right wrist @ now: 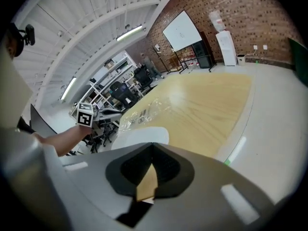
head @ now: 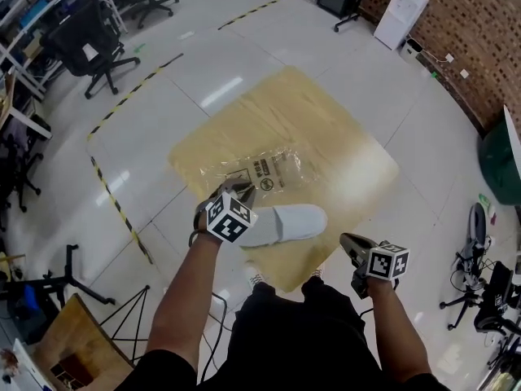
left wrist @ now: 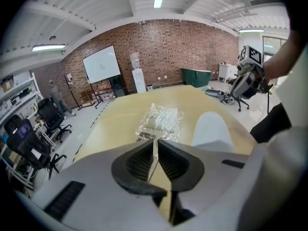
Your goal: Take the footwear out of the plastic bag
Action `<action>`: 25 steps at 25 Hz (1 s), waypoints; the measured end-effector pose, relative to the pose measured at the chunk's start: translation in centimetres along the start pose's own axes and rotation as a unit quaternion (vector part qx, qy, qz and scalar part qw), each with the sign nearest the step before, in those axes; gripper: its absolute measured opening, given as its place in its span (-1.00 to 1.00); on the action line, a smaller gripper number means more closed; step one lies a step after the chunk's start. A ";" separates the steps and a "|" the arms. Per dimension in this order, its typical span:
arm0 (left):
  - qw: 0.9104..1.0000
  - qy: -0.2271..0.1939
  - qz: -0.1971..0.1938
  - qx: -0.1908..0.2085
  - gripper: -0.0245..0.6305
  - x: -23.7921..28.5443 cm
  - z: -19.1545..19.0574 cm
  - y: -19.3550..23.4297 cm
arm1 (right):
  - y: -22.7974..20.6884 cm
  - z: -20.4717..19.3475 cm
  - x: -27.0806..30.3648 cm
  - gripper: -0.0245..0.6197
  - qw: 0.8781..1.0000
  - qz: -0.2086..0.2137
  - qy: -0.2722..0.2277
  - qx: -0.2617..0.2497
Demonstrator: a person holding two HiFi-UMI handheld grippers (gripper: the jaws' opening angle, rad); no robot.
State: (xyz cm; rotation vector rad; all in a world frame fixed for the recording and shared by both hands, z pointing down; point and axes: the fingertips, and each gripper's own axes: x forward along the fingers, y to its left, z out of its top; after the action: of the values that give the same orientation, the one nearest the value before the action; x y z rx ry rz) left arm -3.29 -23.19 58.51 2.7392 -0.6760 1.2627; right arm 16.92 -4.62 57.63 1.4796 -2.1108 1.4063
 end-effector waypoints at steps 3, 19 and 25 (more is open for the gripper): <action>0.999 -0.026 0.002 -0.040 -0.89 -2.7 -0.7 -1.6 | 1.1 -1.1 -0.9 -0.92 1.000 0.009 0.001 -0.030; 0.908 -0.156 0.069 -0.382 -0.90 -19.4 -4.9 -29.3 | 4.7 -8.3 -15.4 -0.92 0.968 0.168 -0.045 -0.179; 0.920 -0.119 0.061 -0.368 -0.90 -20.5 -3.8 -42.8 | 3.0 -14.0 -19.4 -0.92 0.971 0.222 -0.045 -0.077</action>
State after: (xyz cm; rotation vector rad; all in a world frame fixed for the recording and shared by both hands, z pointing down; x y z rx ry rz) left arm -0.24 23.80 51.74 2.2340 -1.0861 0.5090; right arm 19.05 18.47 51.14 1.0710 -2.6607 1.2802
